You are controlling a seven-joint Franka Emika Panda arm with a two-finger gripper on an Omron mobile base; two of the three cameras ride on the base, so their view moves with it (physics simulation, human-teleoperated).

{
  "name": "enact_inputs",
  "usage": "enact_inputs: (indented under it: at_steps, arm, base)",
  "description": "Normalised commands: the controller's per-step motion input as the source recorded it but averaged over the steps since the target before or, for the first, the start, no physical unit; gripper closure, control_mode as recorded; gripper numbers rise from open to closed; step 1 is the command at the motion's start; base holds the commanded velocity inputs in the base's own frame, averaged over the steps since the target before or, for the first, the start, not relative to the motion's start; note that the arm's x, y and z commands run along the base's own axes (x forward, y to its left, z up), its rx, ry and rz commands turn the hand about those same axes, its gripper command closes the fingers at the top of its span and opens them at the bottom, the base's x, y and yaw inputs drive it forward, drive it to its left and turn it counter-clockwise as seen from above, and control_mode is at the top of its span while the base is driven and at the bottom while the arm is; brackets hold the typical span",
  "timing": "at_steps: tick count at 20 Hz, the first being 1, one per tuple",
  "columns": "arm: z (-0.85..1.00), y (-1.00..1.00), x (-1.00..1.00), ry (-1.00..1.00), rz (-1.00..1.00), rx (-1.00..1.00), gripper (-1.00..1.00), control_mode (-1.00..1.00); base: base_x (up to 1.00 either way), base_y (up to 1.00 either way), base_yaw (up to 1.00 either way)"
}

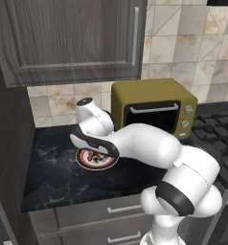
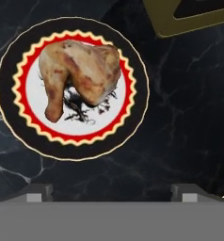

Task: Place the chicken drumstick on the counter behind the older chicken drumstick on the same shelf of the fridge to maintain FIFO order. Close the fridge door when finished.

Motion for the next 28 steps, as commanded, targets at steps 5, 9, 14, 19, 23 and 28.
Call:
enact_inputs:
  at_steps: [5, 9, 14, 19, 23, 28]
  arm:
    - [-0.27, 0.08, 0.12, -0.01, -0.08, 0.00, -1.00, -1.00]
    - [-0.30, 0.09, 0.12, -0.02, -0.07, 0.00, -1.00, -1.00]
    - [-0.19, 0.09, 0.18, -0.02, -0.07, 0.00, -1.00, -1.00]
    - [-0.26, 0.04, 0.32, -0.02, -0.02, 0.00, -1.00, -1.00]
    - [-0.30, 0.06, 0.42, -0.01, 0.00, 0.00, -1.00, -1.00]
    - [-0.26, 0.13, 0.37, 0.00, 0.00, 0.00, -1.00, -1.00]
  base:
    - [0.00, 0.00, 0.00]
    - [0.00, 0.00, 0.00]
    - [0.00, 0.00, 0.00]
    - [0.00, 0.00, 0.00]
    - [0.00, 0.00, 0.00]
    - [0.00, 0.00, 0.00]
